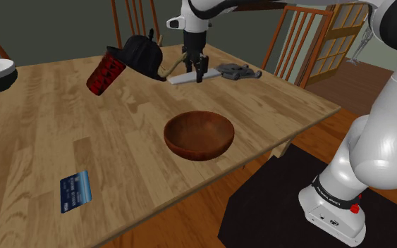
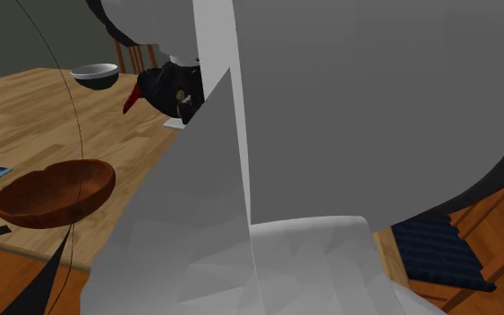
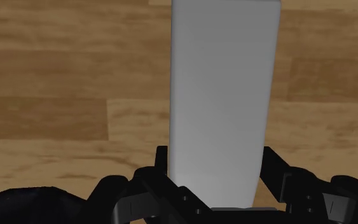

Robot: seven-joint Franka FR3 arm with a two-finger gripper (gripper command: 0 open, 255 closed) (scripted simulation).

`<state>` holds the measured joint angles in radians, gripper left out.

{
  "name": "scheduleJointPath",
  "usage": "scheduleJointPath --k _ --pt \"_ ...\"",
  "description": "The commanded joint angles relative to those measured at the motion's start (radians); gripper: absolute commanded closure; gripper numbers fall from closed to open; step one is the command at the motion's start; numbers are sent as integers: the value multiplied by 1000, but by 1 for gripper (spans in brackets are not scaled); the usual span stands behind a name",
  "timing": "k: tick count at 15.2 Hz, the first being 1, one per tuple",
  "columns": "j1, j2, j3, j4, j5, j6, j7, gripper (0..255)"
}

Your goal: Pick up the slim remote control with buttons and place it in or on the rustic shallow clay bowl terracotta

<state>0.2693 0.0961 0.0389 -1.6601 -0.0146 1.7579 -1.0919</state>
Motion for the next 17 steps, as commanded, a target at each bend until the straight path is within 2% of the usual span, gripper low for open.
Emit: scheduleJointPath --k 1,17 --pt "0 -2 0 26 0 -26 -1 255" --pt "2 50 1 312 -2 -261 -2 255"
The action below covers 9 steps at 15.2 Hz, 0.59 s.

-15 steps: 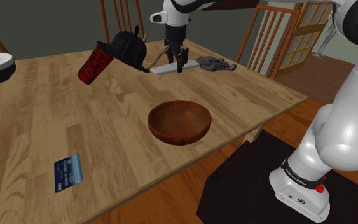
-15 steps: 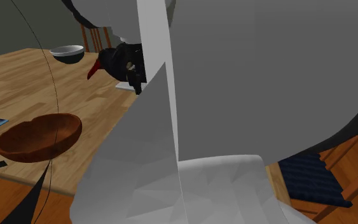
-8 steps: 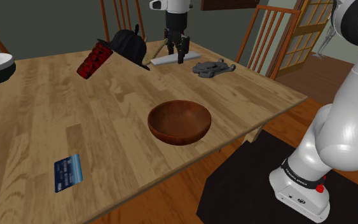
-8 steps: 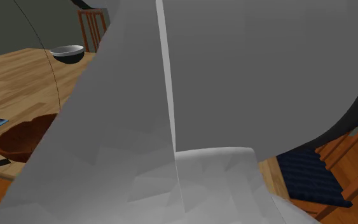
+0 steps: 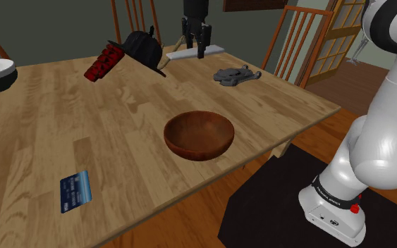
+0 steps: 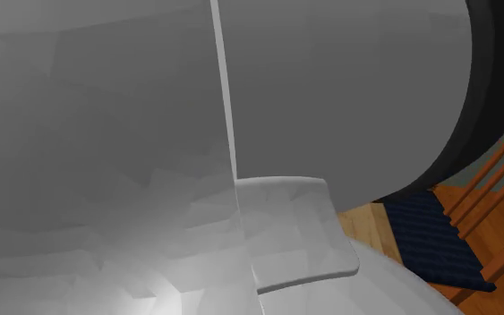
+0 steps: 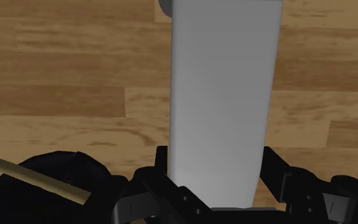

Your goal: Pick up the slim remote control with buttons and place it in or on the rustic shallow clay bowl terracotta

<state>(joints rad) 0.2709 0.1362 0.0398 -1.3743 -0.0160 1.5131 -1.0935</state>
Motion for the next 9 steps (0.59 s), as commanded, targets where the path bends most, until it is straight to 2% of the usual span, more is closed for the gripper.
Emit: scheduleJointPath --k 1,9 --pt "0 13 0 39 -1 -25 0 255" --pt "84 -165 73 -184 8 18 158 255"
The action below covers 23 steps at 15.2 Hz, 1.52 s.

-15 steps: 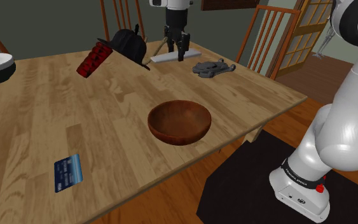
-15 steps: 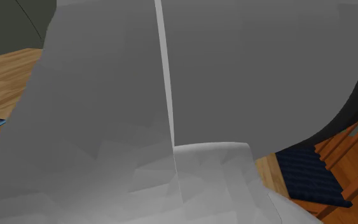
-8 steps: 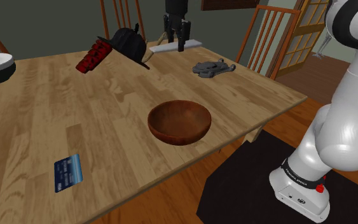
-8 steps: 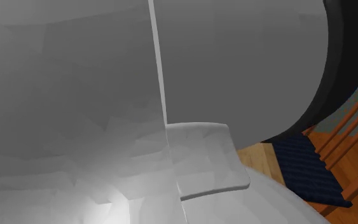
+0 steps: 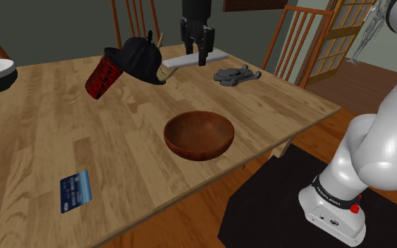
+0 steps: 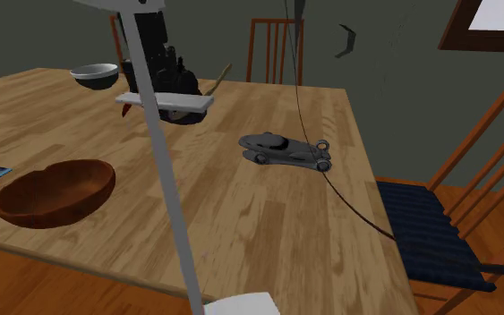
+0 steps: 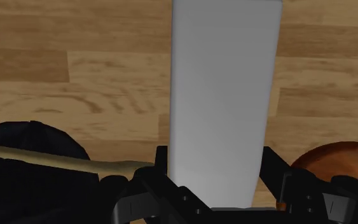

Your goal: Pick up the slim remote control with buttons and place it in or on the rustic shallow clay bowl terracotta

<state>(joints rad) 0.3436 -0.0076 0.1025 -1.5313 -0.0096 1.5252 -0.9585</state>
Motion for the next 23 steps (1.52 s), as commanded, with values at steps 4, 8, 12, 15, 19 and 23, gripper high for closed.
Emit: scheduleJointPath --k 4,8,12,15,19,23 --pt "51 -85 55 -98 13 14 107 255" --pt "91 -132 103 -148 27 17 194 255" --pt "130 -163 155 -177 42 17 285 255" --pt "160 -176 197 -186 53 15 355 255" --pt "175 -186 219 -223 60 42 390 255" --pt "176 -199 219 -290 64 97 388 255"
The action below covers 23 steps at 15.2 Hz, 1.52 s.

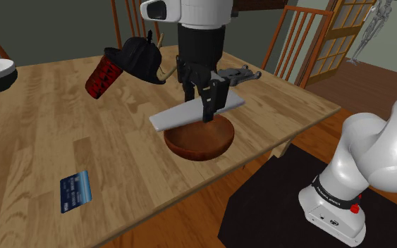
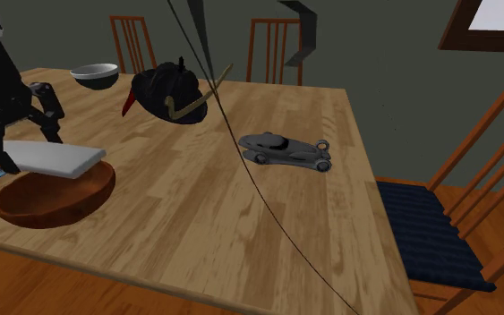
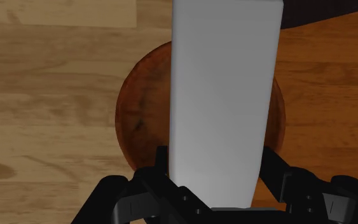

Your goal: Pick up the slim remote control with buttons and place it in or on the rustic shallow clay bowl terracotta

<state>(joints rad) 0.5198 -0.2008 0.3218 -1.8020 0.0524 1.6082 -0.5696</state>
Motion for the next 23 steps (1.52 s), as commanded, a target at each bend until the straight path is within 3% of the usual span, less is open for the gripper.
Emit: scheduleJointPath --k 1,7,15,16,21,23 --pt "0 -9 -1 -36 3 28 -2 255" --pt "3 -20 1 -137 7 119 -5 255" --pt "3 -20 1 -137 7 119 -5 255" --pt "3 -20 1 -137 7 119 -5 0" --pt "3 -20 1 -137 7 119 -5 0" --pt "1 -12 0 -63 4 51 -2 0"
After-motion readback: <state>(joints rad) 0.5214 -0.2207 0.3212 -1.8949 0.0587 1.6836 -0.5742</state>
